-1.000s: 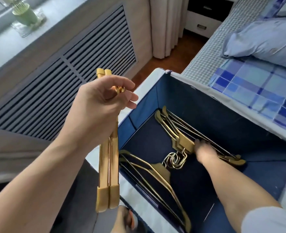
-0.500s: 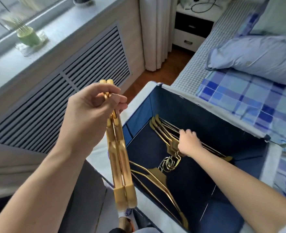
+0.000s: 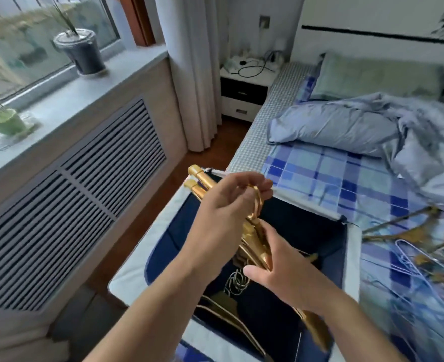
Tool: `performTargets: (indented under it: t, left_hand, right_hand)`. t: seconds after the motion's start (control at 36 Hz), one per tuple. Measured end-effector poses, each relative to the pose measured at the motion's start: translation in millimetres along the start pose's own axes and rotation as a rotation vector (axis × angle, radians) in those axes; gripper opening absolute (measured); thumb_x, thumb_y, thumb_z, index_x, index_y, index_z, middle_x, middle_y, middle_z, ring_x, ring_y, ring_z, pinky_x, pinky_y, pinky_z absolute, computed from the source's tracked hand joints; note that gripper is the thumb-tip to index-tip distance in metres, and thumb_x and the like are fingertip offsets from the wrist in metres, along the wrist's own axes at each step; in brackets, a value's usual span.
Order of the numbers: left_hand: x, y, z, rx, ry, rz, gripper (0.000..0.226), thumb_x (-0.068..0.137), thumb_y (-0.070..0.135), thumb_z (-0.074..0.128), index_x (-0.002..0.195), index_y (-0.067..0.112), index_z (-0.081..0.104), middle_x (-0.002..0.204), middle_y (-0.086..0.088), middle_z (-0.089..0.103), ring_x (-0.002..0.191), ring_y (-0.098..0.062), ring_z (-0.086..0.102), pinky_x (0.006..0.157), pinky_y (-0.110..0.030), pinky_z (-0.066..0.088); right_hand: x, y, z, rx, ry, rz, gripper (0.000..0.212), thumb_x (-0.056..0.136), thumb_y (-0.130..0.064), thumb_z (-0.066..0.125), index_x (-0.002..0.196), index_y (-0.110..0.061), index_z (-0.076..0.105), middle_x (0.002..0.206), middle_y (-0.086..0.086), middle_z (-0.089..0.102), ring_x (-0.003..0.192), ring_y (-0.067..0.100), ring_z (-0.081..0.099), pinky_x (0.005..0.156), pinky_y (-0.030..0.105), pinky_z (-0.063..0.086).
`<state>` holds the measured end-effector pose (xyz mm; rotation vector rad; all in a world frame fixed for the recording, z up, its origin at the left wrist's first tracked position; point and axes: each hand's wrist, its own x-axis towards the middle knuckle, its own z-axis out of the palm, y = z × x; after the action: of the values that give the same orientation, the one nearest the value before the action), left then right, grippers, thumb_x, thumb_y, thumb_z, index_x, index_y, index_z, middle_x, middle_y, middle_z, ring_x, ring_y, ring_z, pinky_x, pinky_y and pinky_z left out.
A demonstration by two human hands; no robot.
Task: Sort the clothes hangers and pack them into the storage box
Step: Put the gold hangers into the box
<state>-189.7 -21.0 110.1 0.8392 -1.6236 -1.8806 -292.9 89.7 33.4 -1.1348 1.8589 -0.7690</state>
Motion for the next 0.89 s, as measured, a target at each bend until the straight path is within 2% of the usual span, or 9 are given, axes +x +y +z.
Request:
performTargets:
  t: [0.11, 0.19, 0.28, 0.36, 0.47, 0.58, 0.69, 0.78, 0.89]
  left_hand:
    - [5, -1, 10, -0.141, -0.008, -0.083, 0.023, 0.106, 0.004, 0.045, 0.117, 0.004, 0.065, 0.104, -0.009, 0.077, 0.101, -0.023, 0.074, 0.09, -0.032, 0.058]
    - [12, 6, 2, -0.232, 0.016, -0.113, 0.022, 0.105, 0.002, 0.045, 0.115, 0.002, 0.064, 0.083, -0.012, 0.069, 0.077, -0.026, 0.072, 0.076, -0.034, 0.059]
    - [24, 15, -18, -0.315, -0.046, -0.131, 0.023, 0.101, -0.003, 0.043, 0.114, -0.001, 0.062, 0.075, -0.011, 0.056, 0.061, -0.022, 0.055, 0.067, -0.036, 0.047]
    - [32, 29, -37, -0.326, -0.171, -0.158, 0.025, 0.089, -0.005, 0.049, 0.108, -0.001, 0.063, 0.077, -0.012, 0.049, 0.061, -0.018, 0.043, 0.064, -0.033, 0.037]
    - [35, 45, -51, -0.326, -0.337, -0.167, 0.023, 0.092, 0.0, 0.044, 0.106, 0.004, 0.062, 0.072, -0.007, 0.044, 0.054, -0.015, 0.03, 0.065, -0.032, 0.043]
    - [38, 50, -66, -0.408, -0.457, -0.219, 0.026, 0.095, 0.0, 0.037, 0.112, 0.006, 0.057, 0.073, -0.005, 0.037, 0.055, -0.014, 0.02, 0.064, -0.032, 0.049]
    - [37, 36, -67, -0.36, -0.435, -0.272, 0.028, 0.099, 0.0, 0.035, 0.116, 0.008, 0.056, 0.069, -0.004, 0.039, 0.054, -0.015, 0.022, 0.066, -0.035, 0.048]
    - [44, 15, -66, -0.061, -0.227, -0.289, 0.022, 0.103, 0.002, 0.042, 0.115, 0.006, 0.06, 0.072, -0.01, 0.049, 0.059, -0.021, 0.044, 0.066, -0.038, 0.051]
    - [57, -21, -83, 1.041, -0.059, -0.11, 0.038, 0.103, 0.016, 0.049, 0.14, 0.023, 0.05, 0.116, -0.006, 0.063, 0.099, -0.022, 0.059, 0.087, -0.036, 0.048]
  right_hand:
    - [-8, 1, 7, 0.15, -0.039, 0.041, 0.062, 0.092, -0.05, 0.06, 0.139, -0.06, 0.022, 0.126, -0.021, 0.058, 0.111, -0.008, 0.056, 0.094, 0.017, 0.044]
    - [-7, 5, -2, 0.183, -0.15, -0.017, 0.046, 0.09, -0.073, 0.044, 0.134, -0.064, 0.034, 0.126, -0.02, 0.061, 0.115, -0.007, 0.057, 0.1, 0.027, 0.045]
    - [4, 18, -17, 0.091, 0.062, -0.095, 0.028, 0.103, -0.044, 0.043, 0.13, -0.053, 0.048, 0.13, -0.025, 0.05, 0.121, -0.007, 0.048, 0.109, 0.037, 0.044]
    - [20, 23, -30, -0.259, 0.211, -0.261, 0.067, 0.097, -0.023, 0.061, 0.153, -0.038, 0.026, 0.152, -0.024, 0.025, 0.144, -0.003, 0.018, 0.121, 0.033, 0.026]
    - [40, 11, -31, -0.567, 0.208, -0.507, 0.092, 0.091, -0.036, 0.069, 0.159, -0.027, 0.008, 0.161, -0.014, 0.004, 0.147, -0.003, -0.016, 0.118, 0.022, -0.009]
    - [54, 5, -23, -0.496, 0.3, -0.665, 0.082, 0.087, -0.037, 0.073, 0.153, -0.023, 0.025, 0.139, -0.005, 0.051, 0.134, 0.013, 0.042, 0.121, 0.036, 0.025]
    - [57, 9, -2, -0.474, 0.29, -0.63, 0.066, 0.089, -0.03, 0.072, 0.143, -0.024, 0.035, 0.108, -0.005, 0.067, 0.091, 0.014, 0.066, 0.083, 0.03, 0.053]
    - [59, 23, 20, -0.457, 0.229, -0.54, 0.046, 0.094, -0.035, 0.066, 0.13, -0.028, 0.038, 0.103, -0.009, 0.065, 0.083, 0.011, 0.066, 0.074, 0.033, 0.058]
    - [67, 61, 53, -0.23, 0.098, -0.194, 0.043, 0.09, -0.03, 0.068, 0.121, -0.038, 0.038, 0.1, -0.014, 0.061, 0.087, 0.009, 0.062, 0.076, 0.036, 0.055]
